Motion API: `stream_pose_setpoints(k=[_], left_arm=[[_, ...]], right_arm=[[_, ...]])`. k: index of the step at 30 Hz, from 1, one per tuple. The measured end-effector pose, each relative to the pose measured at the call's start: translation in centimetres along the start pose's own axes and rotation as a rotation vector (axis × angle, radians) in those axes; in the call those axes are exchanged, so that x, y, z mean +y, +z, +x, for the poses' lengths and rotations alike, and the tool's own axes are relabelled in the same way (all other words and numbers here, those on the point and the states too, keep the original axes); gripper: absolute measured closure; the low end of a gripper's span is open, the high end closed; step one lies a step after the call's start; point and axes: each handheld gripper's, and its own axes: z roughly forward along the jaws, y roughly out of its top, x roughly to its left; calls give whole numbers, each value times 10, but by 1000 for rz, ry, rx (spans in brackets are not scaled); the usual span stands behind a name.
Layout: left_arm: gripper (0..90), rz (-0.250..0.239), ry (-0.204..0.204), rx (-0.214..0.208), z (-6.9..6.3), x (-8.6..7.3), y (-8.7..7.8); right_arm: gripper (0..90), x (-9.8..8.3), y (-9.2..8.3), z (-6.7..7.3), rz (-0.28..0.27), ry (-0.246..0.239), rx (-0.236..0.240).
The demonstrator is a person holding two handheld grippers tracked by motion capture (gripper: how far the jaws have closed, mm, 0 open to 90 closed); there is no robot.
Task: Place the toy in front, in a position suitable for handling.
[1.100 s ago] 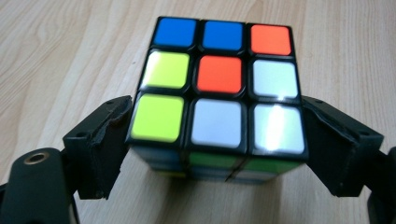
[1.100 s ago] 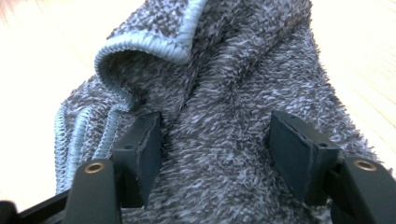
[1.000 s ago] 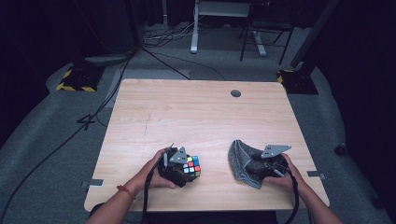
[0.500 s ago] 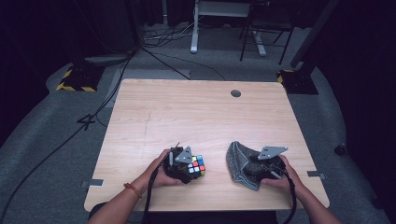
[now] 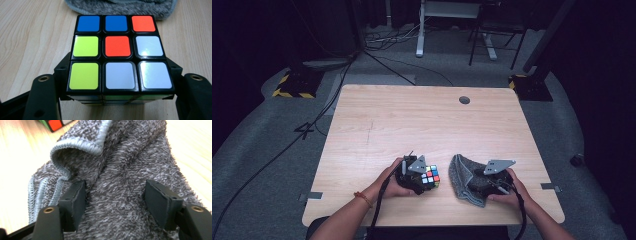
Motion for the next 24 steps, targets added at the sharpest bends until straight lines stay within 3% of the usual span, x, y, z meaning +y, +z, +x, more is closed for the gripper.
stream_pose_setpoints(k=[4, 8, 11, 15, 17, 19, 20, 21, 24], left_arm=[[333, 4, 10, -9, 0, 2, 2], [320, 20, 18, -3, -2, 2, 4], [228, 67, 18, -7, -4, 0, 10], [187, 62, 16, -14, -6, 1, 12], [180, 39, 14, -10, -6, 2, 10], [189, 43, 14, -6, -6, 1, 10], [189, 47, 8, -2, -5, 1, 11], [212, 48, -7, -21, -4, -1, 11], [276, 51, -12, -7, -4, -2, 9]], right_arm=[[341, 3, 2, 5, 1, -13, 18], [328, 7, 5, 15, 18, -62, 67], [324, 7, 4, 19, 32, -83, 78], [333, 5, 2, 20, 32, -77, 75], [371, 3, 0, 21, 31, -66, 65], [458, 0, -5, 23, 26, -58, 60], [458, 0, -5, 23, 26, -58, 60], [532, -2, -7, 23, 20, -52, 53], [673, -5, -9, 21, 10, -55, 48]])
